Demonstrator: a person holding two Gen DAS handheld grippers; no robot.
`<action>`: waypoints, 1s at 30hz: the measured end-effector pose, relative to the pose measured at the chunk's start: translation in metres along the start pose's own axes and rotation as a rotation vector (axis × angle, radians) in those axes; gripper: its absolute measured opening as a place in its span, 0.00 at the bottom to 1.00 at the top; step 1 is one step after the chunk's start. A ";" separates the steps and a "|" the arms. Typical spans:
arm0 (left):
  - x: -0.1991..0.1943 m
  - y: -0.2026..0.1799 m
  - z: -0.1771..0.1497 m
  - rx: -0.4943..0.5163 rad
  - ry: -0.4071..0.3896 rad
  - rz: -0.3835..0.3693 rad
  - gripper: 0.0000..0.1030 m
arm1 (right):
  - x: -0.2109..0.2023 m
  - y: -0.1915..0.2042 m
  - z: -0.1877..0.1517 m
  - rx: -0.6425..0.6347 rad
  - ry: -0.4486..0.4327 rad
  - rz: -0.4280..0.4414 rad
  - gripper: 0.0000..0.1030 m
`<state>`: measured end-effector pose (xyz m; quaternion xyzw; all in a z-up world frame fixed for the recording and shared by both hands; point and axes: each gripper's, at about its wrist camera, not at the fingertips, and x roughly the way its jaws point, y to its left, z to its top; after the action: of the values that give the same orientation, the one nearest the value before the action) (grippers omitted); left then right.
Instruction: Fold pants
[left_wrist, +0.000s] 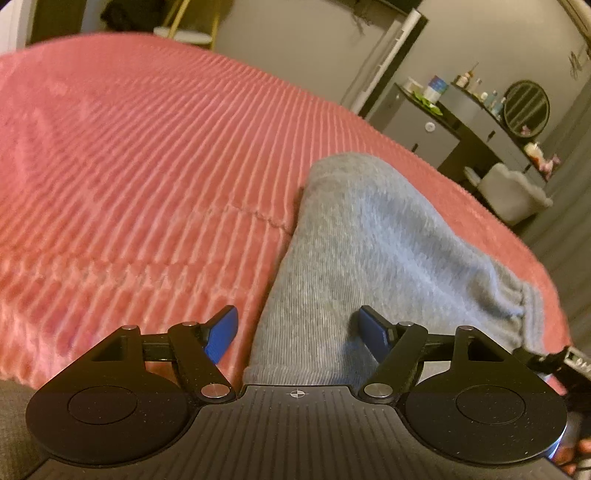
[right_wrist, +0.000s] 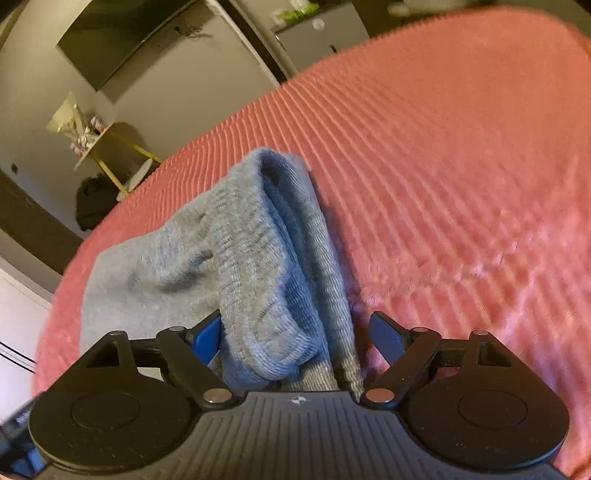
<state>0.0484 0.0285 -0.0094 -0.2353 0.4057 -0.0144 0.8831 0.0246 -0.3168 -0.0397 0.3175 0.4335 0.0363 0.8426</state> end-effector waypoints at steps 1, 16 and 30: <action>0.001 0.002 0.001 -0.015 0.008 -0.016 0.75 | 0.001 -0.006 0.000 0.028 0.012 0.021 0.84; 0.056 0.003 0.040 0.013 0.246 -0.182 0.77 | 0.027 -0.016 0.014 0.045 0.072 0.174 0.96; 0.106 -0.014 0.066 0.132 0.333 -0.281 0.64 | 0.056 -0.021 0.041 0.045 0.107 0.264 0.70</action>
<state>0.1697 0.0197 -0.0411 -0.2258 0.5072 -0.2023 0.8068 0.0864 -0.3351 -0.0739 0.3882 0.4330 0.1539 0.7989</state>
